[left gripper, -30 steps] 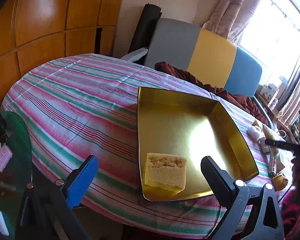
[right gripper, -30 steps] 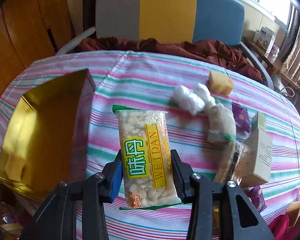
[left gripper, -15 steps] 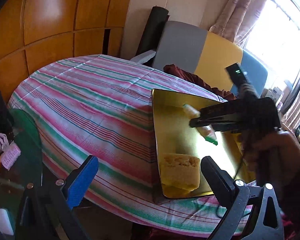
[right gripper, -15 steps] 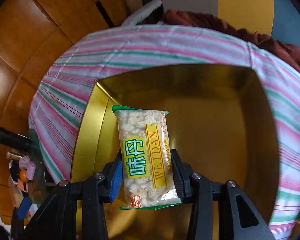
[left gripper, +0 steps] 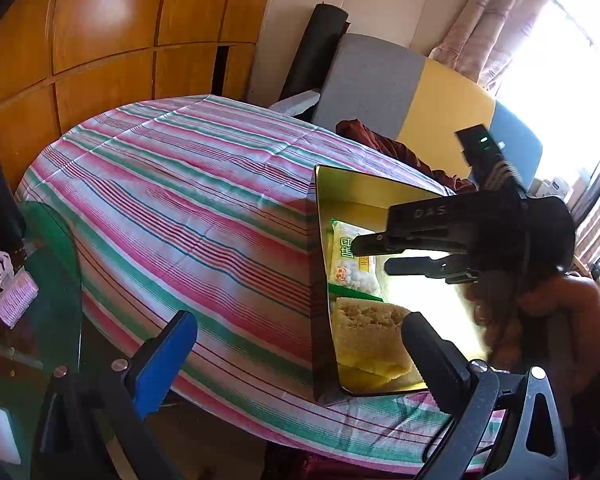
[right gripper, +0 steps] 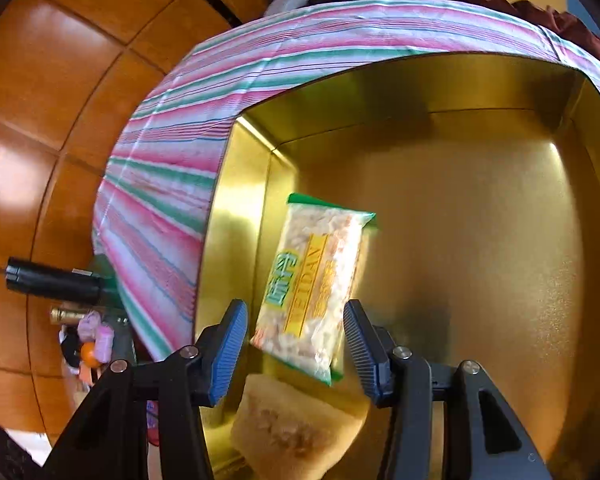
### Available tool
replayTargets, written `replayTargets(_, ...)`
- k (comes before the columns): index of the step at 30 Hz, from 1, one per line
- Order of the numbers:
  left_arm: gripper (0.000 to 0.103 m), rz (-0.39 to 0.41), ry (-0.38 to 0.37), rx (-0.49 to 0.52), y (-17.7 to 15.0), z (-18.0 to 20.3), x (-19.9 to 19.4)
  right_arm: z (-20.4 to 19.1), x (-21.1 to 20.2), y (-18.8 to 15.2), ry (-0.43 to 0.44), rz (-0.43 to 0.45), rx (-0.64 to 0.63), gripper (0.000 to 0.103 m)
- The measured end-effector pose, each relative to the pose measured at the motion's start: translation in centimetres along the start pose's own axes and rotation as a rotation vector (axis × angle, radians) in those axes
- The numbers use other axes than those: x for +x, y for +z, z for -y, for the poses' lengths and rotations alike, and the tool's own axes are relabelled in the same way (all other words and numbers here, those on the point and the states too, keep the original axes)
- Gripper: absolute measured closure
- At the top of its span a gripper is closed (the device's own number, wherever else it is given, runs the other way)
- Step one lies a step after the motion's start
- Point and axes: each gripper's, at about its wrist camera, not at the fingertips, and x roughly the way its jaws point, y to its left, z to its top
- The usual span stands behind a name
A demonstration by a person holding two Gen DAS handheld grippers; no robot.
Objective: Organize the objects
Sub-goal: 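Lower the WEIDAN packet into the gold tray and open the right tool, then move both tools back toward the remaining items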
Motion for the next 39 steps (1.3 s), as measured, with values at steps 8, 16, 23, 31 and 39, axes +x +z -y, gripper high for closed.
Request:
replayTargets(8,0.0,0.002,-0.003,0.061,-0.2,2.1,-0.5,0.3,-6.7,-2.6,-0.128,0.185,-0.116,0.052)
replayTargets(16,0.0,0.001,-0.01,0.145,-0.5,5.1,-1.1,3.9,-12.7,-5.8,-0.236,0.306,-0.138,0.039)
replayTargets(23,0.0,0.002,-0.017,0.221,-0.6,7.7,-1.3,8.4,-16.3,-8.3,-0.311,0.351,-0.106,0.037)
replayTargets(31,0.0,-0.012,-0.056,0.306,-1.0,11.1,-0.9,15.2,-21.4,-10.7,-0.414,0.413,0.024,0.036)
replayTargets(39,0.0,-0.022,-0.1,0.397,-1.5,14.8,-0.4,23.6,-27.8,-13.6,-0.503,0.512,0.247,0.033)
